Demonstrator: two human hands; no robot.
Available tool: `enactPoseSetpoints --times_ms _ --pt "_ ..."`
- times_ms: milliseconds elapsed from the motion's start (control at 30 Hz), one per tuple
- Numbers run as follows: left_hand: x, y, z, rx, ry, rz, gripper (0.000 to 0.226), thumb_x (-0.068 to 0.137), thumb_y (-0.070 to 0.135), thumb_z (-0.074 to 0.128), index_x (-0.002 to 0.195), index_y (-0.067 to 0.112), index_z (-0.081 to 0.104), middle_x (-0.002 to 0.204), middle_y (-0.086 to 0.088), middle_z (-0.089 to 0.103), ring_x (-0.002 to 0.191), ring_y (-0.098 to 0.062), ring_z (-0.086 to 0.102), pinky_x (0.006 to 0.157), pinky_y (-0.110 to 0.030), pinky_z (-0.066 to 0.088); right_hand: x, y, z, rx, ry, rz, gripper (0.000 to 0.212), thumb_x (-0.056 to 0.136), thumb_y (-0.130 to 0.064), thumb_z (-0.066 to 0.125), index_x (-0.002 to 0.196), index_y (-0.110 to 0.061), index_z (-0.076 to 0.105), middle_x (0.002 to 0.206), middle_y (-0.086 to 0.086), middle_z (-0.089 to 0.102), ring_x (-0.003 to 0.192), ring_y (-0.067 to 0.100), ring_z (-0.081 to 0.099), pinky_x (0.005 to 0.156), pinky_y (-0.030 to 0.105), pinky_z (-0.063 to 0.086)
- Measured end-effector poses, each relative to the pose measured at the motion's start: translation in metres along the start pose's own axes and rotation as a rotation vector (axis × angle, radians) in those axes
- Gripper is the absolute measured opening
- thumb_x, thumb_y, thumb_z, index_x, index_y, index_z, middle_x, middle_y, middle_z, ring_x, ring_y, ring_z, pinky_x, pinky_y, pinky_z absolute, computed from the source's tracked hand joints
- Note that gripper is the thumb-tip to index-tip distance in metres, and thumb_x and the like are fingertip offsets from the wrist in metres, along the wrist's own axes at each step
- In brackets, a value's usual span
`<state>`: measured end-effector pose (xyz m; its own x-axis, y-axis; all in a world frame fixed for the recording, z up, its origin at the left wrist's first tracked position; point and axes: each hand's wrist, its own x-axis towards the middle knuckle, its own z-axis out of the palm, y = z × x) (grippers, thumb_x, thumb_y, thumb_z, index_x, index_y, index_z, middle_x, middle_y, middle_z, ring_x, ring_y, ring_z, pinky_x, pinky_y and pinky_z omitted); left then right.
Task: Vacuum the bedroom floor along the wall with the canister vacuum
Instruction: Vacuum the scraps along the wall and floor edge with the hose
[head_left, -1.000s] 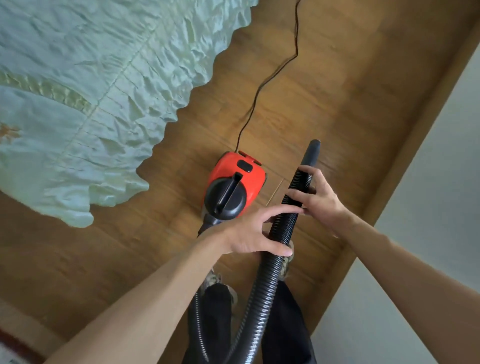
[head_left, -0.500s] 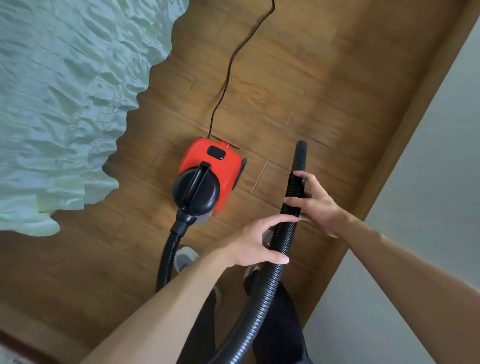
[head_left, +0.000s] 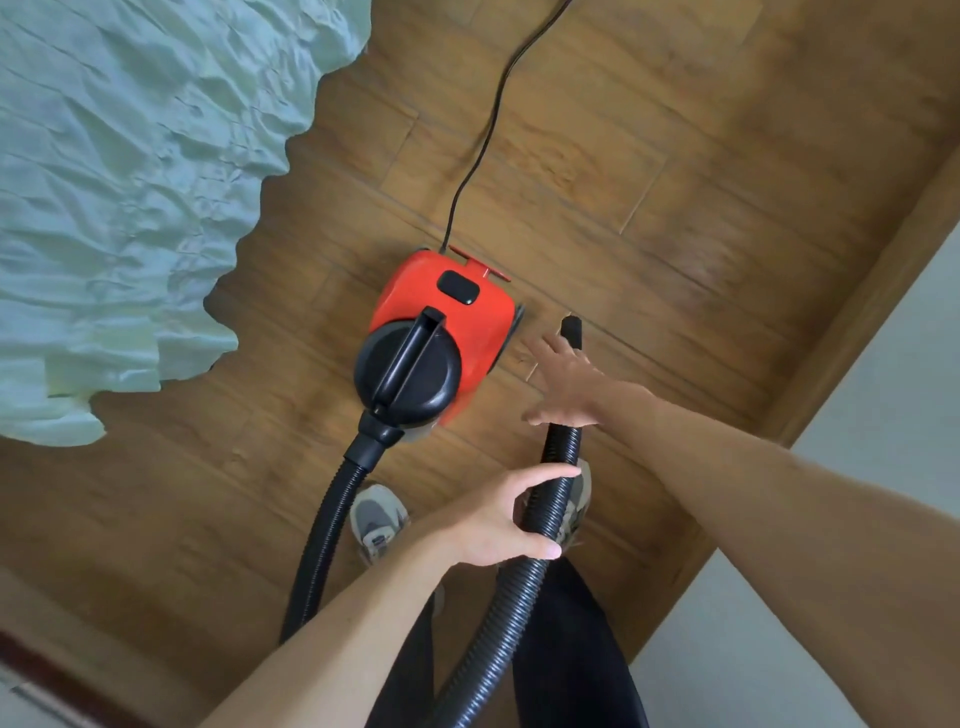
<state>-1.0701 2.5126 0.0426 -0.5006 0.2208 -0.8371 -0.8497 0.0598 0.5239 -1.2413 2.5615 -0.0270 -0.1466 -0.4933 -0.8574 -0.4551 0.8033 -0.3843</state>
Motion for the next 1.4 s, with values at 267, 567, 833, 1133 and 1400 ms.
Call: enactPoseSetpoints --times_ms 267,567,833,1133,1400 --pt "0.007 -0.029 -0.010 -0.028 0.009 0.009 0.077 0.084 0.021 0.075 0.139 0.058 0.037 0.147 0.025 0.039 0.126 0.007 0.040 0.086 -0.004 0.028 0.069 -0.069 0.004 -0.197 0.084 -0.055 0.098 0.091 -0.014 0.060 0.157 -0.014 -0.012 0.165 -0.002 -0.018 0.153 0.018 -0.007 0.121 0.048 0.020" --pt "0.011 -0.056 -0.017 -0.092 -0.015 0.015 0.077 0.083 0.021 0.075 0.138 0.060 0.038 0.147 0.022 0.041 0.131 -0.002 0.044 0.104 -0.025 0.037 0.088 -0.071 0.006 -0.442 0.116 -0.025 0.096 0.090 -0.021 0.061 0.158 -0.014 -0.005 0.166 -0.002 -0.011 0.153 0.018 0.001 0.120 0.054 0.015" --pt "-0.006 -0.050 -0.020 -0.026 -0.028 0.036 0.076 0.085 0.020 0.074 0.140 0.058 0.037 0.147 0.024 0.040 0.123 0.003 0.042 0.080 -0.005 0.032 0.082 -0.066 -0.007 -0.311 0.032 -0.057 0.090 0.089 -0.015 0.055 0.158 -0.017 -0.003 0.166 -0.004 -0.009 0.153 0.023 0.001 0.119 0.053 0.019" --pt "-0.012 -0.039 -0.009 0.014 -0.032 0.040 0.077 0.084 0.019 0.075 0.141 0.055 0.037 0.149 0.023 0.038 0.128 0.003 0.039 0.092 -0.013 0.031 -0.011 0.022 0.045 0.398 0.203 0.113 0.077 0.091 -0.020 0.061 0.156 -0.026 0.021 0.147 0.011 0.038 0.137 0.030 0.036 0.106 0.035 0.033" --pt "-0.004 -0.028 0.004 0.040 -0.068 0.008 0.076 0.083 0.017 0.075 0.137 0.057 0.040 0.141 0.021 0.047 0.113 0.005 0.050 0.085 -0.011 0.038 -0.054 0.040 0.095 0.965 0.034 0.108 0.061 0.096 -0.023 0.063 0.147 -0.043 0.035 0.130 0.000 0.053 0.112 0.015 0.059 0.086 0.029 0.052"
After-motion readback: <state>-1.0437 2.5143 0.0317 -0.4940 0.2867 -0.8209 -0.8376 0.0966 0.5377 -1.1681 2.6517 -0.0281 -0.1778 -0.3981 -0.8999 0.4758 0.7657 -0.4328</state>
